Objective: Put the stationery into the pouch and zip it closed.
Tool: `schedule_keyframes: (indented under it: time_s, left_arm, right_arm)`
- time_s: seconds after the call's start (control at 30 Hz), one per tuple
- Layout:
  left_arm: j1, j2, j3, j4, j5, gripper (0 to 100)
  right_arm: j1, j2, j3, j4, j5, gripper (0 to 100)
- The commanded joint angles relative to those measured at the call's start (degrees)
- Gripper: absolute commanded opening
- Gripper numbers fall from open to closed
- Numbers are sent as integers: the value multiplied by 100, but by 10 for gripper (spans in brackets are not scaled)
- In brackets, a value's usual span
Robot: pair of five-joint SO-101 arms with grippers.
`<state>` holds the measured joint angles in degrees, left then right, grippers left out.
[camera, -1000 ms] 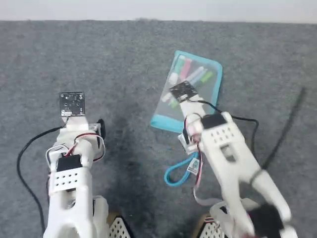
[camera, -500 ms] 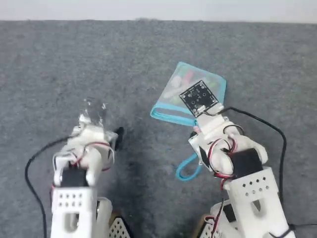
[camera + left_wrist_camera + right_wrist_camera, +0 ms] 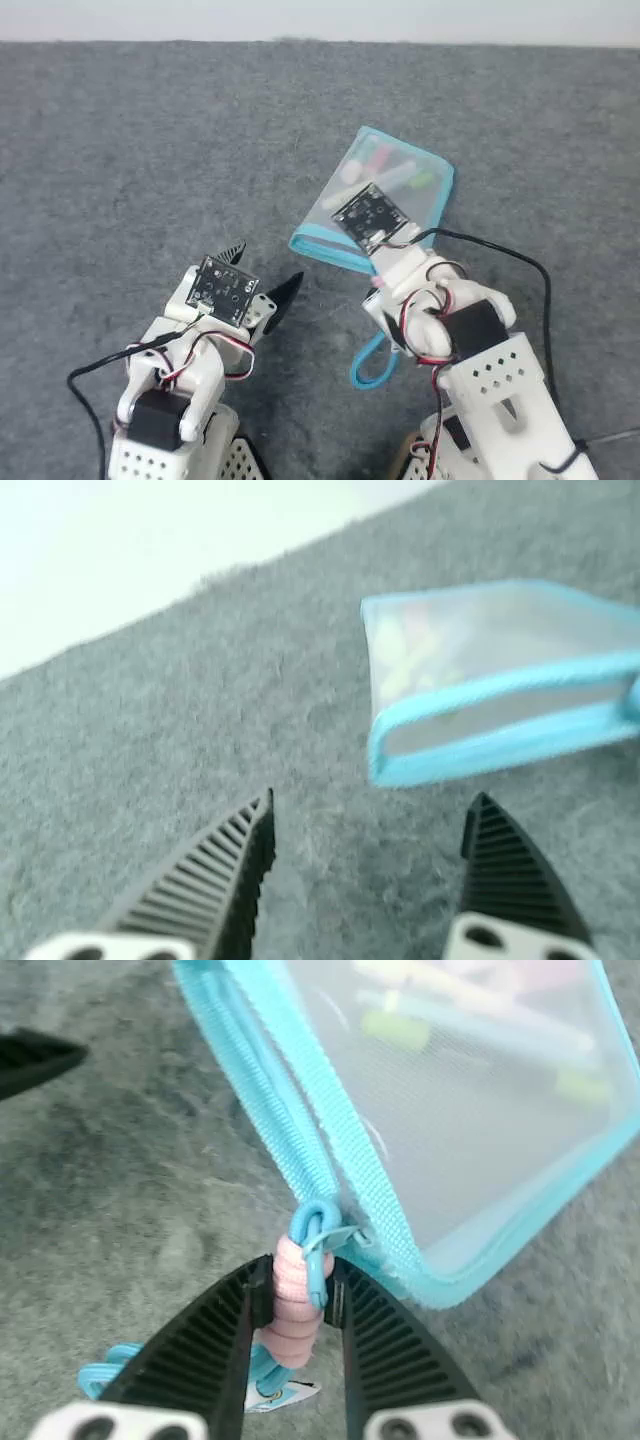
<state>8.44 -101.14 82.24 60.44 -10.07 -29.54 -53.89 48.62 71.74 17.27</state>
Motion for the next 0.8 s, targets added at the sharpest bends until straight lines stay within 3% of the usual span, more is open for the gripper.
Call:
schedule_keyframes:
  time_s: [0.0,0.23,0.5,0.63,0.77]
  left_arm:
    - [9,897,-66,-756,-70,287]
    - [-404,2233,-66,-1820,-88,287]
    - [-360,3095,-57,-2505,-88,279]
    - [-290,3314,-57,-2945,-70,187]
    - [413,3552,-57,-3033,-70,26]
  right_arm:
    - [-338,-31,-70,242,308,6]
    - [-629,-822,-35,681,431,7]
    - [-646,-1068,-35,866,501,7]
    - [-646,-1068,-35,866,527,7]
    - [-629,-1059,-35,866,545,7]
